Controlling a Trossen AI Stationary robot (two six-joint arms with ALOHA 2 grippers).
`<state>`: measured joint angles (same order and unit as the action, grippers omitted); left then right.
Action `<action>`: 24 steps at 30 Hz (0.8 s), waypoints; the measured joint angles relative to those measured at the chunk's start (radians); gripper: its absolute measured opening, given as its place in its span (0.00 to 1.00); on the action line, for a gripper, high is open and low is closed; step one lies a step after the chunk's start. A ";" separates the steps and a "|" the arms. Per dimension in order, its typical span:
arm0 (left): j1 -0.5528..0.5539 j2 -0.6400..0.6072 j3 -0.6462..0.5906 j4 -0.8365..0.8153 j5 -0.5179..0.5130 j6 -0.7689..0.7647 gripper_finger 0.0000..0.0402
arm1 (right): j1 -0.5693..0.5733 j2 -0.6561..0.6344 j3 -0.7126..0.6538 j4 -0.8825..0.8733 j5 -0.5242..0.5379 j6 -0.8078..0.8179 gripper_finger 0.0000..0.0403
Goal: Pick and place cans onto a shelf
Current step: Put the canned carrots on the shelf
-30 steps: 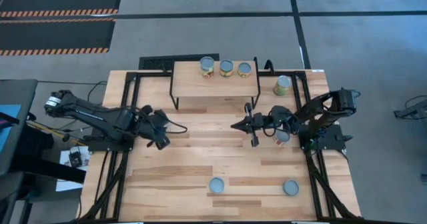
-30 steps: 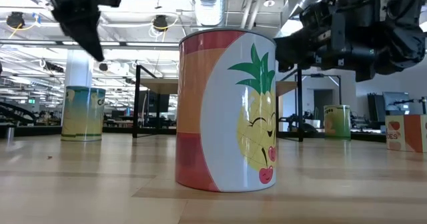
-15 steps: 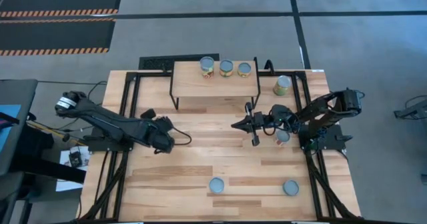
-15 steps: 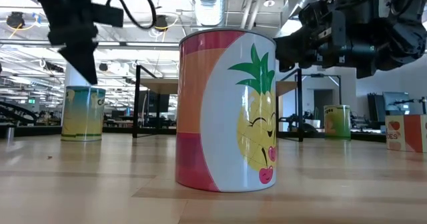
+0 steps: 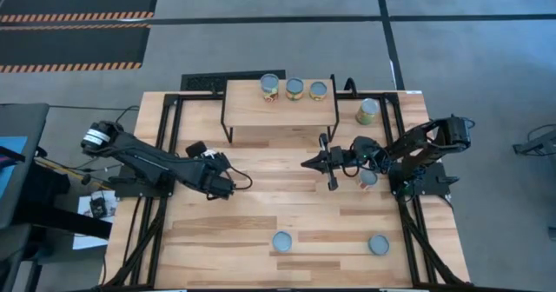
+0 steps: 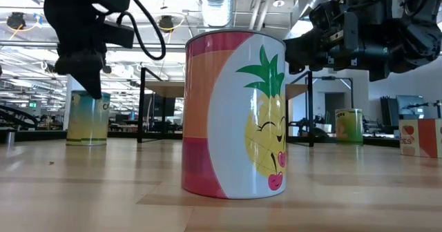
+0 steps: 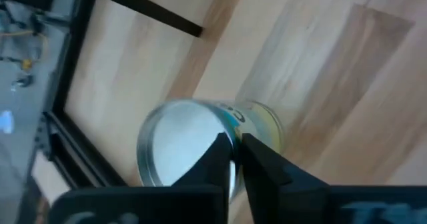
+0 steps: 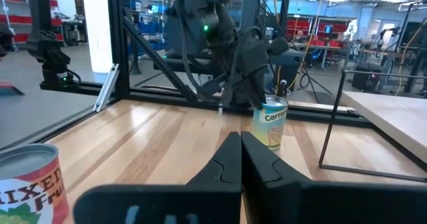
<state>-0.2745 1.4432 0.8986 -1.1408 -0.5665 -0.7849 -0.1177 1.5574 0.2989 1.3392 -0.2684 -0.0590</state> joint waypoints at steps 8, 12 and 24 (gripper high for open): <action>0.000 -0.152 0.029 0.023 0.107 0.082 0.00 | 0.000 0.000 0.000 0.000 0.000 -0.002 0.03; 0.000 -0.223 0.079 0.115 0.117 0.207 0.00 | 0.000 0.000 0.000 0.000 0.000 -0.002 0.03; 0.209 -0.263 0.430 0.270 0.066 0.659 0.00 | -0.003 0.000 0.000 0.005 0.000 -0.020 0.03</action>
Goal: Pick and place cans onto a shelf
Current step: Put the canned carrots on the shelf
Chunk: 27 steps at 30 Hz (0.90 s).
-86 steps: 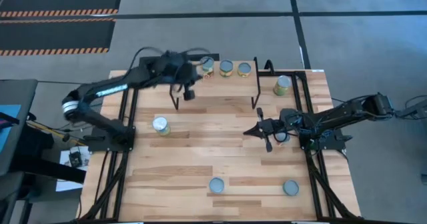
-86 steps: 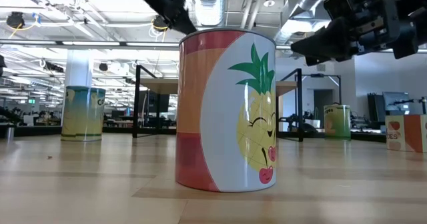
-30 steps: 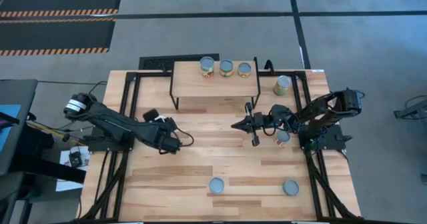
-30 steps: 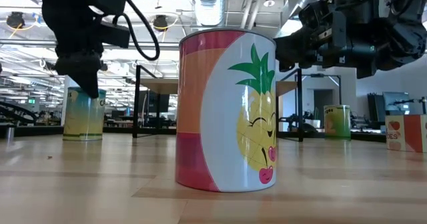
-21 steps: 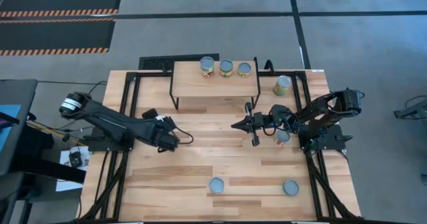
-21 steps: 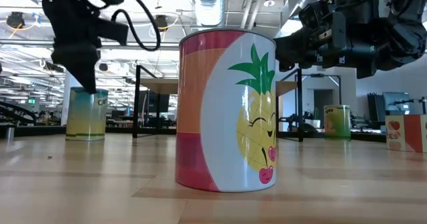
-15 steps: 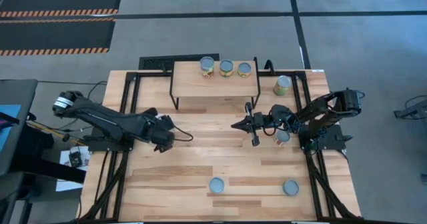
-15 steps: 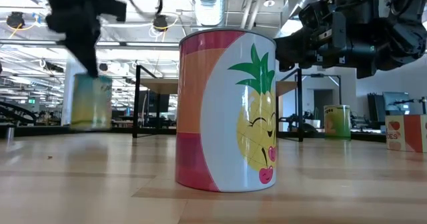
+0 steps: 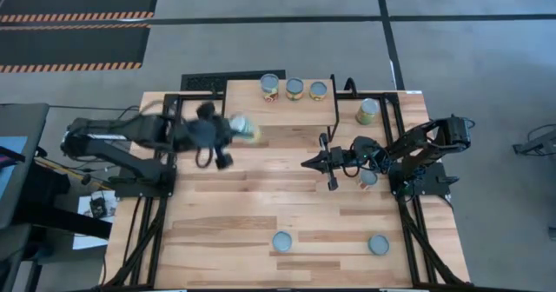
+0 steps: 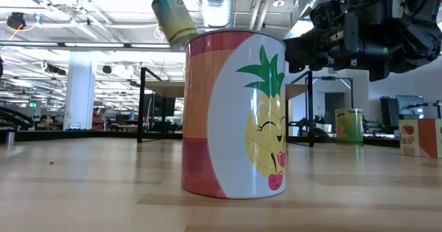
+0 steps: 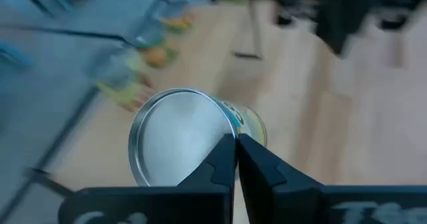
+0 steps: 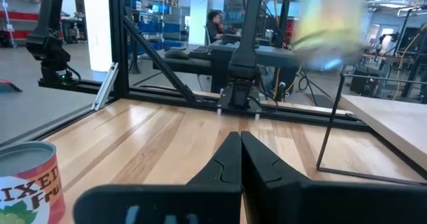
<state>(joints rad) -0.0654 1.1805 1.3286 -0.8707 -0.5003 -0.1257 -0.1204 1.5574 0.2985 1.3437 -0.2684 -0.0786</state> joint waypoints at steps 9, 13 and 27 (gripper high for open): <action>0.348 0.094 0.151 -0.023 0.233 0.307 0.00 | 0.000 0.000 0.005 0.002 0.000 -0.001 0.03; 0.449 0.221 0.236 -0.077 0.289 0.433 0.00 | 0.000 0.000 0.005 0.003 0.000 -0.001 0.03; 0.594 0.533 0.496 -0.245 0.290 0.613 0.00 | 0.000 0.000 0.005 0.003 0.000 -0.001 0.03</action>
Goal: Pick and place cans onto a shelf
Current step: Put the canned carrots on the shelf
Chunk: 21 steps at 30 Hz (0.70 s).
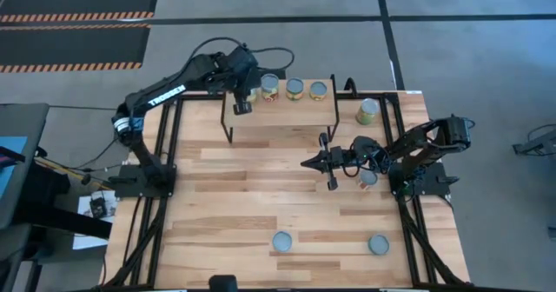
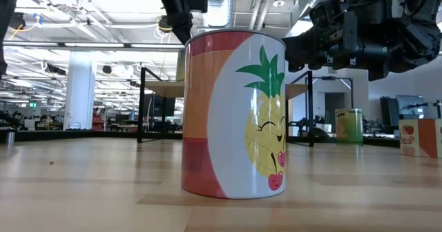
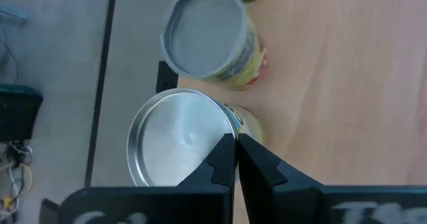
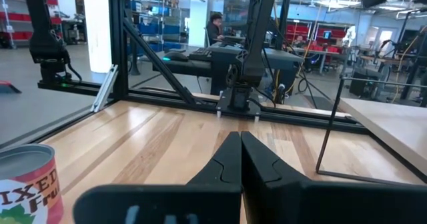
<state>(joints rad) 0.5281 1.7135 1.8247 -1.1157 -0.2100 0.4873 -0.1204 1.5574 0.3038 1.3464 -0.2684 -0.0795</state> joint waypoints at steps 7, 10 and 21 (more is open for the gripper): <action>0.021 0.013 0.004 -0.005 0.020 -0.002 0.00 | 0.000 0.000 0.000 0.000 0.000 0.000 0.03; 0.030 0.014 0.004 -0.017 0.033 -0.015 0.00 | 0.000 0.000 0.000 0.000 0.000 0.000 0.03; 0.041 0.023 0.004 -0.011 0.044 -0.036 0.01 | 0.000 0.000 0.000 -0.002 0.000 0.000 0.03</action>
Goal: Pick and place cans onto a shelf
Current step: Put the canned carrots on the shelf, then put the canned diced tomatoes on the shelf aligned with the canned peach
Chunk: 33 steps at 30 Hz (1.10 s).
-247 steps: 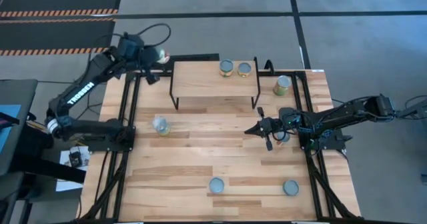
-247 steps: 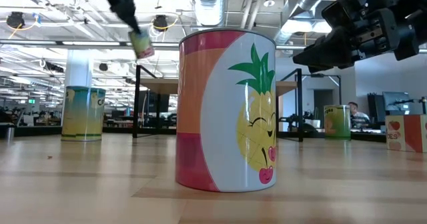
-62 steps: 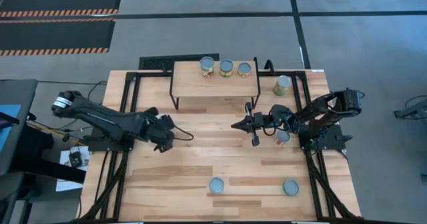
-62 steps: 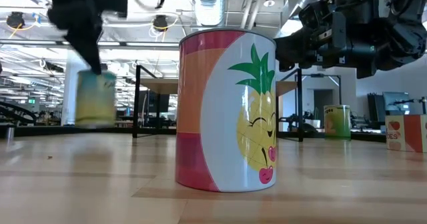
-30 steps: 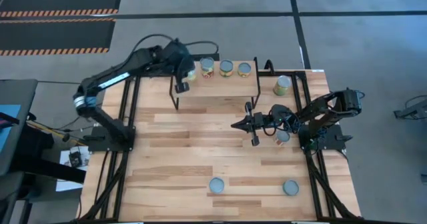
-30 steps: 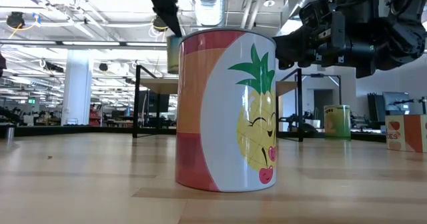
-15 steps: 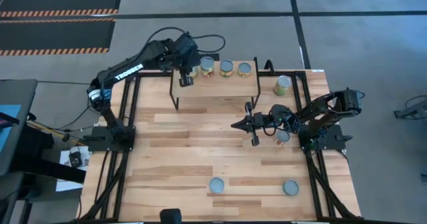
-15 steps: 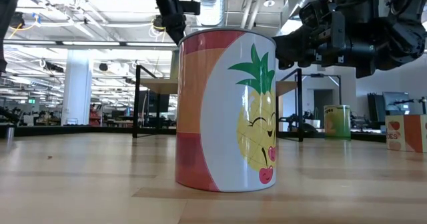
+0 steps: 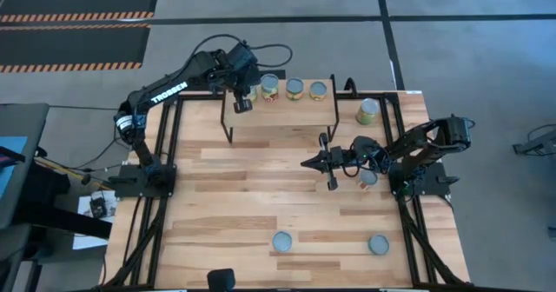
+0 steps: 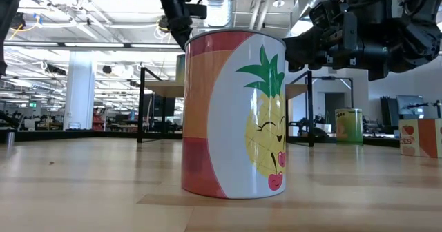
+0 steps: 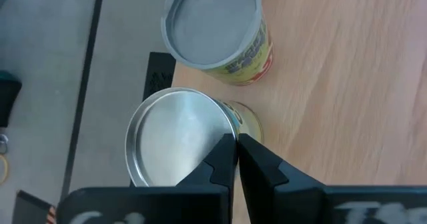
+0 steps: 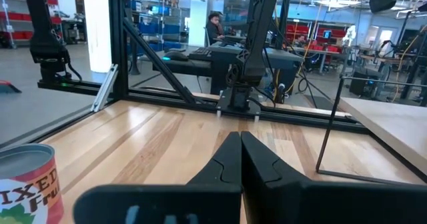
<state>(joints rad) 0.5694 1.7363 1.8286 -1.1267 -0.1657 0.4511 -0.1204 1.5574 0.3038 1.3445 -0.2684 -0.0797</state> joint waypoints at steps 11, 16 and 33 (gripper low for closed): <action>0.000 0.000 0.000 0.019 -0.033 0.006 0.17 | 0.000 0.000 0.000 0.000 0.000 0.000 0.03; 0.000 0.000 0.022 0.016 -0.060 0.016 0.19 | 0.000 0.000 0.000 0.000 0.000 0.000 0.03; -0.190 -0.269 -0.244 0.269 0.373 0.049 0.01 | 0.003 0.000 0.001 -0.054 -0.018 0.004 0.03</action>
<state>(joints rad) 0.3794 1.4676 1.5848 -0.8580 0.2075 0.4998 -0.1177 1.5574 0.3046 1.2900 -0.2867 -0.0753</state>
